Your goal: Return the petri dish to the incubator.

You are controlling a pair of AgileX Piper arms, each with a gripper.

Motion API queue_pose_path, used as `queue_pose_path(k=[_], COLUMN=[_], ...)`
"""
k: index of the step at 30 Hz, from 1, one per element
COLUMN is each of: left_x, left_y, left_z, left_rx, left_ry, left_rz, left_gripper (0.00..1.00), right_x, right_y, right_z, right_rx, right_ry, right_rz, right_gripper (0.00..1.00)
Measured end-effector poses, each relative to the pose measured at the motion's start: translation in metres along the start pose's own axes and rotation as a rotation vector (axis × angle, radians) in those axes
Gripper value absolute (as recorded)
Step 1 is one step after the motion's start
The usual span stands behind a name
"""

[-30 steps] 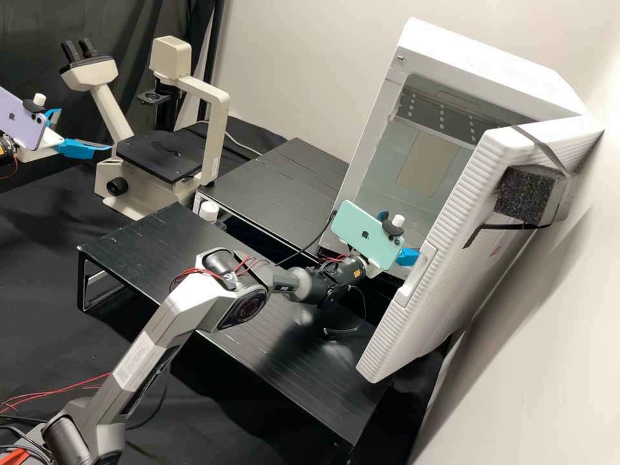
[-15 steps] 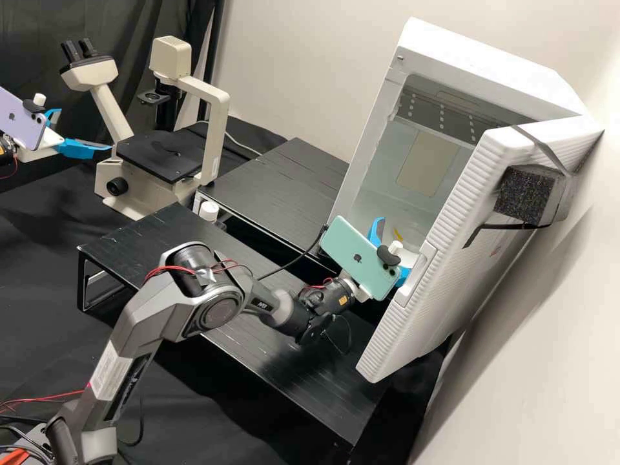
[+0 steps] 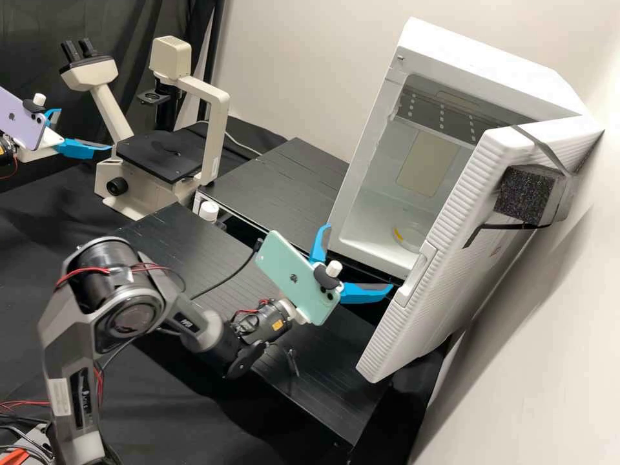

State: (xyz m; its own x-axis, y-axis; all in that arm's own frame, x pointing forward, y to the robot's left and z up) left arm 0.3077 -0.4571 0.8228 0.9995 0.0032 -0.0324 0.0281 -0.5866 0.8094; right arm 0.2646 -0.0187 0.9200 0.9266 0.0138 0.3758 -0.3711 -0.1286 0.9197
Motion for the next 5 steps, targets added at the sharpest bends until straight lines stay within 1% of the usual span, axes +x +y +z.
queue_pose_path(k=[2,5], left_x=[0.000,0.000], left_y=[0.000,0.000], left_z=[0.000,0.000], left_rx=[0.000,0.000], left_ry=[0.000,0.000], left_rz=[0.000,0.000], left_gripper=[1.00,1.00], right_x=[-0.013,-0.029], right_y=[-0.003,-0.006], right_z=[-0.008,-0.013], right_rx=[0.012,0.040], right_ry=[0.010,0.013], right_rz=[-0.013,-0.030], right_gripper=[1.00,1.00])
